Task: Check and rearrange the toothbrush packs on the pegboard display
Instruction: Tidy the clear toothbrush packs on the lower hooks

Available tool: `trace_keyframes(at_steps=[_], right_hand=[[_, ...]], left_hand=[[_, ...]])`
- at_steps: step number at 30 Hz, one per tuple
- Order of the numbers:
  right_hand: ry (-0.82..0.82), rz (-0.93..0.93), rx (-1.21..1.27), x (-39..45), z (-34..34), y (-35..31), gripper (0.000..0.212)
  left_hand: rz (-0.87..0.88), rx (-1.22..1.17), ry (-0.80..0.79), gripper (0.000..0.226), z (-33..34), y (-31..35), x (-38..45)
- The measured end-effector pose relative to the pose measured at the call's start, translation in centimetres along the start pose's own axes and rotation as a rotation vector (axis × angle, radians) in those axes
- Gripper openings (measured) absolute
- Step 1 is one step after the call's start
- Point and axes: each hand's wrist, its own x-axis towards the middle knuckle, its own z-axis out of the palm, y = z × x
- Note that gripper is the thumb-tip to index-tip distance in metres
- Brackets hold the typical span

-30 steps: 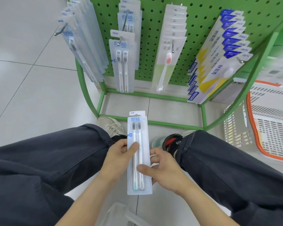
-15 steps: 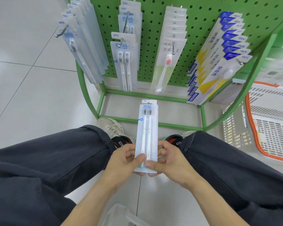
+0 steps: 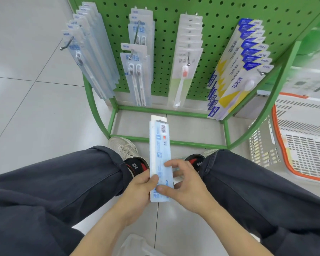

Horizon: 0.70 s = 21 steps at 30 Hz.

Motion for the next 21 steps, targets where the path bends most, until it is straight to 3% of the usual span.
trace_keyframes(at_steps=[5, 9, 12, 14, 18, 21], right_hand=[[0.133, 0.126, 0.224, 1.3, -1.5, 0.1, 0.074], [0.242, 0.155, 0.315, 2.4, -2.8, 0.6, 0.089], [0.227, 0.162, 0.315, 2.7, -3.7, 1.0, 0.076], [0.17, 0.179, 0.312, 2.5, -4.0, 0.8, 0.062], [0.032, 0.165, 0.201, 2.2, -3.1, 0.1, 0.039], [0.088, 0.141, 0.156, 2.3, -2.7, -0.2, 0.026]], left_hand=[[-0.141, -0.063, -0.193, 0.034, -0.1, 0.0, -0.2], [-0.171, 0.102, -0.313, 0.033, -0.1, -0.7, -0.3], [-0.163, 0.25, -0.345, 0.03, -0.5, -0.6, -0.2], [-0.144, 0.293, -0.309, 0.026, -0.4, -0.7, -0.1], [-0.011, 0.241, -0.049, 0.027, 0.5, -1.0, 0.3], [-0.004, 0.252, 0.035, 0.024, 1.0, -1.4, 0.4]])
